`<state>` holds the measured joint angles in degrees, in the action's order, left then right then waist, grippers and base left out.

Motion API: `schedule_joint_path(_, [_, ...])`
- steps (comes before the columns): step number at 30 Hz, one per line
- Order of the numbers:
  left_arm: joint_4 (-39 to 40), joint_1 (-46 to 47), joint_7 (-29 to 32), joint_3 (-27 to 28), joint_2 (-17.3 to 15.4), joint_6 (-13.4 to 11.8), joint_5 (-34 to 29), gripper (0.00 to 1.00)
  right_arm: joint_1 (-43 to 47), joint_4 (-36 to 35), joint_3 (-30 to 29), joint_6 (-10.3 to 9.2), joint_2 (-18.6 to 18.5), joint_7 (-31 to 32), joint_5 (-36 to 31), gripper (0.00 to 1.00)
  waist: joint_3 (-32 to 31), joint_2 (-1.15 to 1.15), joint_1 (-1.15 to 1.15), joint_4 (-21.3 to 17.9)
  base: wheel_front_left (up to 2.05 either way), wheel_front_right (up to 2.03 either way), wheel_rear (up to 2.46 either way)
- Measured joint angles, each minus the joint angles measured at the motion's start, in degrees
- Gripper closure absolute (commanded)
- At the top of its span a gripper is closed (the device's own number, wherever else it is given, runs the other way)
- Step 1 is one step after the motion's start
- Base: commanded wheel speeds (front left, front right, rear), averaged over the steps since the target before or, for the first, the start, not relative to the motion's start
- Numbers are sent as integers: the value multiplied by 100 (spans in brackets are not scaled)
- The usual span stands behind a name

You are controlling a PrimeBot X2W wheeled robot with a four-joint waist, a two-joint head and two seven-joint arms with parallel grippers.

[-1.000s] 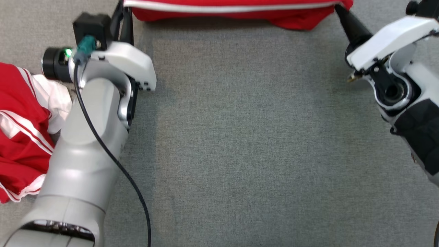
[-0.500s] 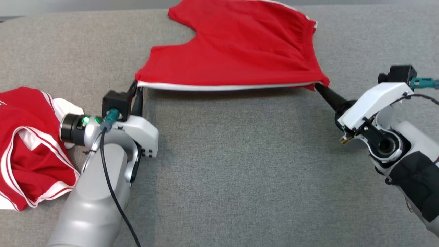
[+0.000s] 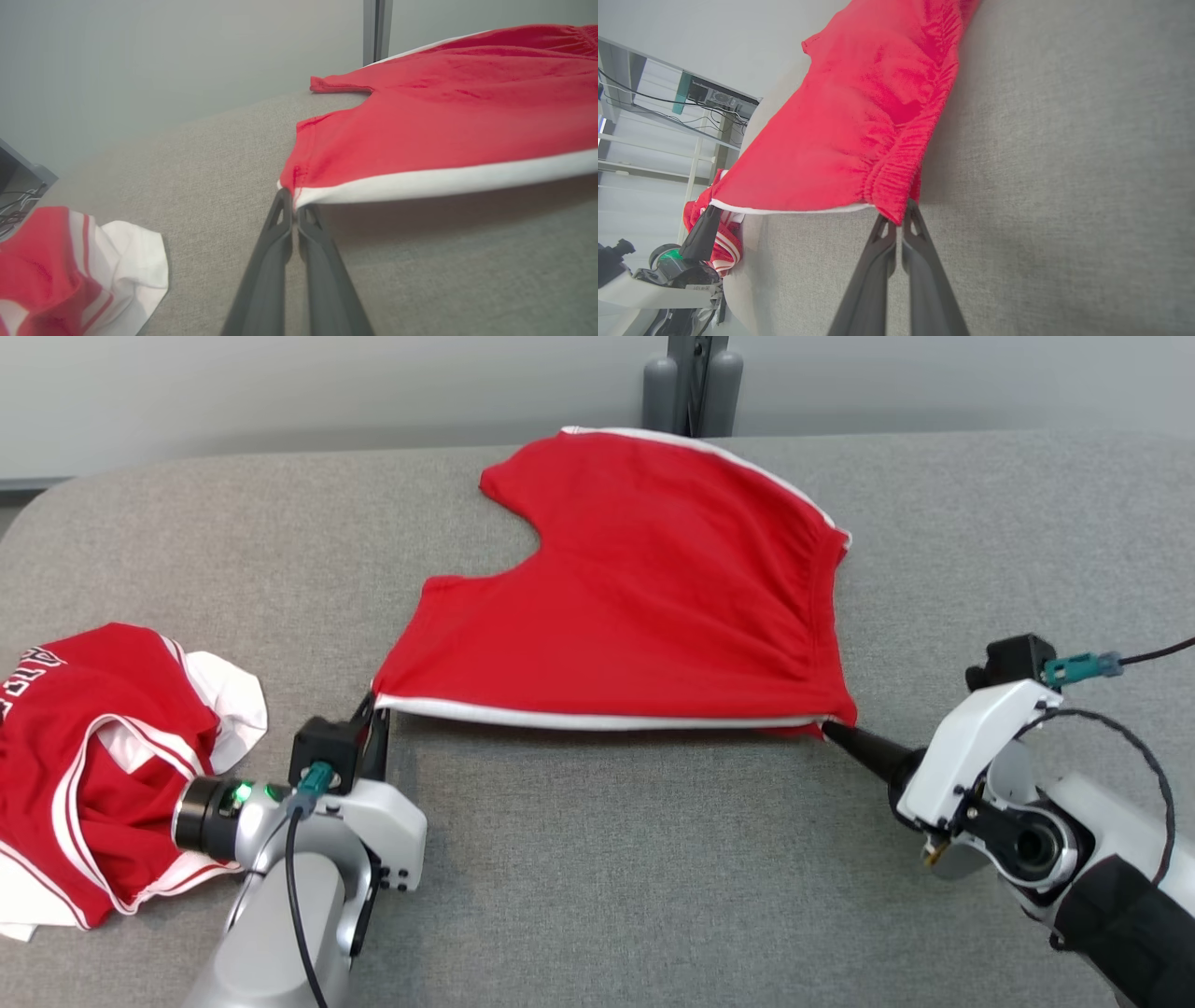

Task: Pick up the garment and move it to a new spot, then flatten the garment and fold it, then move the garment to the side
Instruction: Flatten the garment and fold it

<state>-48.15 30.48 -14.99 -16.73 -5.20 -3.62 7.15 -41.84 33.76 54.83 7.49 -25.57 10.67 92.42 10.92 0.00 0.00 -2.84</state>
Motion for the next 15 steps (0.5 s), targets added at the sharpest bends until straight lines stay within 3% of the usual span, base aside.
schedule_joint_path(15, [527,-1118,0,100,-34,-56,-16,100,505,-771,921,0,-608,344,-710,100,-684,0,0,-9,0,0,0])
